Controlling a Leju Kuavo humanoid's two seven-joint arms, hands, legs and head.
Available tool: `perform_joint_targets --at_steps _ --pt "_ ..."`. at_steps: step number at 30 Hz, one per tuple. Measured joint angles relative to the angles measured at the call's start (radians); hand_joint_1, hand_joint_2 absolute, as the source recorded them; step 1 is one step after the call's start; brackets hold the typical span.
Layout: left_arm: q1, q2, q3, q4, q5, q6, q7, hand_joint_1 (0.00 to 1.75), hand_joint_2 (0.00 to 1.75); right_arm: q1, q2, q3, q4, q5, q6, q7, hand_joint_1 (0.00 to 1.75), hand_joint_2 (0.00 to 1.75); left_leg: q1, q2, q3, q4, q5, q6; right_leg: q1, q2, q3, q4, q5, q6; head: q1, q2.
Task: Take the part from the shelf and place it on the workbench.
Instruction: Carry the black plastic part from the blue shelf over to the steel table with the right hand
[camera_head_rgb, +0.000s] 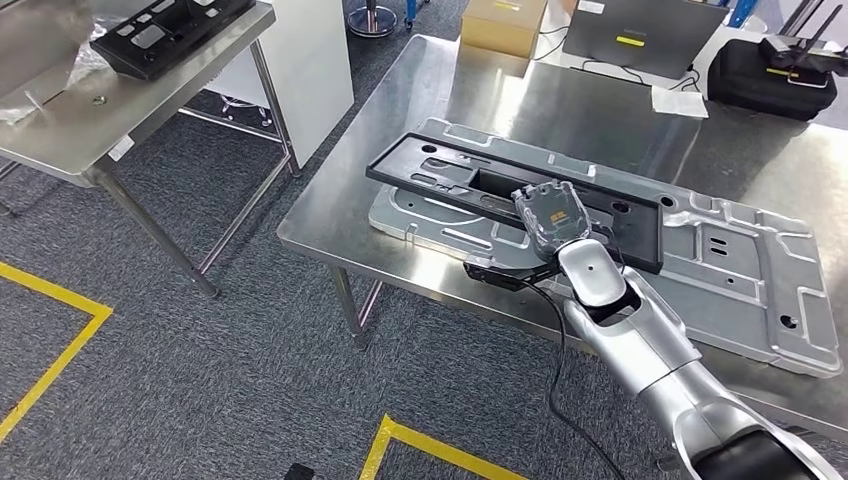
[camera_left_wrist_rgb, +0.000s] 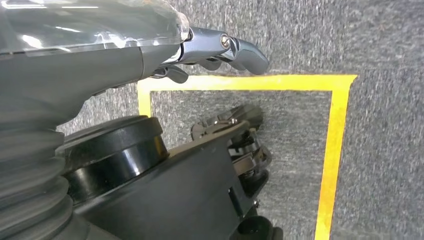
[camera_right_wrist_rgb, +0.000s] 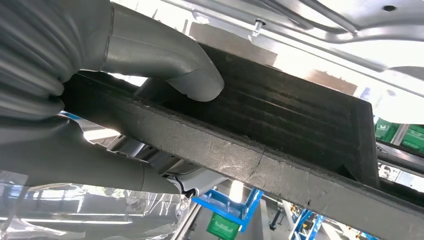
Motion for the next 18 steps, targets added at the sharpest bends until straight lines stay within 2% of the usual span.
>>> perform_joint_targets --at_steps 6,12,18 --pt "0.006 0.000 -0.001 0.000 -0.007 0.006 -0.005 0.00 1.75 -0.009 0.006 0.018 0.015 -0.003 0.006 0.006 1.75 1.75 0.000 0.000 0.000 0.001 0.003 0.005 0.000 0.000 0.000 0.000 0.004 0.012 0.000 0.000" --pt "0.003 0.009 -0.013 0.000 -0.013 -0.011 -0.022 0.00 1.75 -0.012 -0.001 0.037 0.018 0.005 0.024 0.014 1.75 1.75 0.000 0.000 0.001 0.002 0.005 0.006 0.000 -0.001 -0.002 0.002 0.005 0.014 0.000 0.000" --pt "0.010 0.011 -0.012 -0.002 0.019 0.017 -0.015 0.00 1.75 0.041 -0.084 0.007 -0.010 -0.021 0.014 0.062 1.75 1.75 0.001 -0.001 0.001 0.002 0.006 0.007 0.000 -0.004 -0.002 0.002 0.005 0.014 0.000 0.000"
